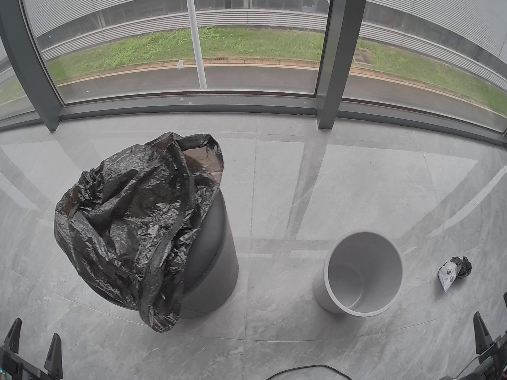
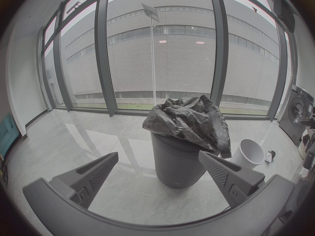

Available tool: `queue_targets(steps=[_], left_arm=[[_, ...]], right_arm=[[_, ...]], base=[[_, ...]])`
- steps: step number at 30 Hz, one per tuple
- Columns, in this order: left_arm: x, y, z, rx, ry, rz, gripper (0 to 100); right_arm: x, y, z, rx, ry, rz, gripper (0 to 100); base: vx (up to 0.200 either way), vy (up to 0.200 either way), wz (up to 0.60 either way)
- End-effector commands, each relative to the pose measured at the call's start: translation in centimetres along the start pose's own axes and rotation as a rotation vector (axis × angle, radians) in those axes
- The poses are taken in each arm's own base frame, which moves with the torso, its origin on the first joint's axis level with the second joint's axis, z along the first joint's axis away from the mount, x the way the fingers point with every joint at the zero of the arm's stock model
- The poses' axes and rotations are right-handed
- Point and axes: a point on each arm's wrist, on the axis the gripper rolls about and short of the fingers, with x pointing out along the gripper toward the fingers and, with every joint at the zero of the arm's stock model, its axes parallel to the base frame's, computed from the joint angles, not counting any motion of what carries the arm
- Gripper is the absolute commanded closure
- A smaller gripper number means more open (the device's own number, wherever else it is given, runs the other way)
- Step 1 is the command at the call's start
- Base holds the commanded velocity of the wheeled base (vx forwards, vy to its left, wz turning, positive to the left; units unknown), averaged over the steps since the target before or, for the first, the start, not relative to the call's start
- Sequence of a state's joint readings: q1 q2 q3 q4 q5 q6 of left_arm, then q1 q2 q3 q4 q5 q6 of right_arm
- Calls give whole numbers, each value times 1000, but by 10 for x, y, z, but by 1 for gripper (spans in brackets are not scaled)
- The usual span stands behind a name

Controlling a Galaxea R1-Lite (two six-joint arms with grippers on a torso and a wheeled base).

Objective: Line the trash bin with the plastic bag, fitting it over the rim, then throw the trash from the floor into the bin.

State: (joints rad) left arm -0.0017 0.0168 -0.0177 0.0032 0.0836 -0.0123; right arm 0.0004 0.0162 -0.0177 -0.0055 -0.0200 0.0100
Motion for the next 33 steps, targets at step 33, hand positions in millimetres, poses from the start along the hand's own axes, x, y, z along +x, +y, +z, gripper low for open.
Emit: queue_targets(steps=[33], left_arm=[[89, -29, 115, -419, 531, -566, 0]], right_arm=[[3, 0, -4, 3, 38, 11, 0]], base=[[30, 0, 0]])
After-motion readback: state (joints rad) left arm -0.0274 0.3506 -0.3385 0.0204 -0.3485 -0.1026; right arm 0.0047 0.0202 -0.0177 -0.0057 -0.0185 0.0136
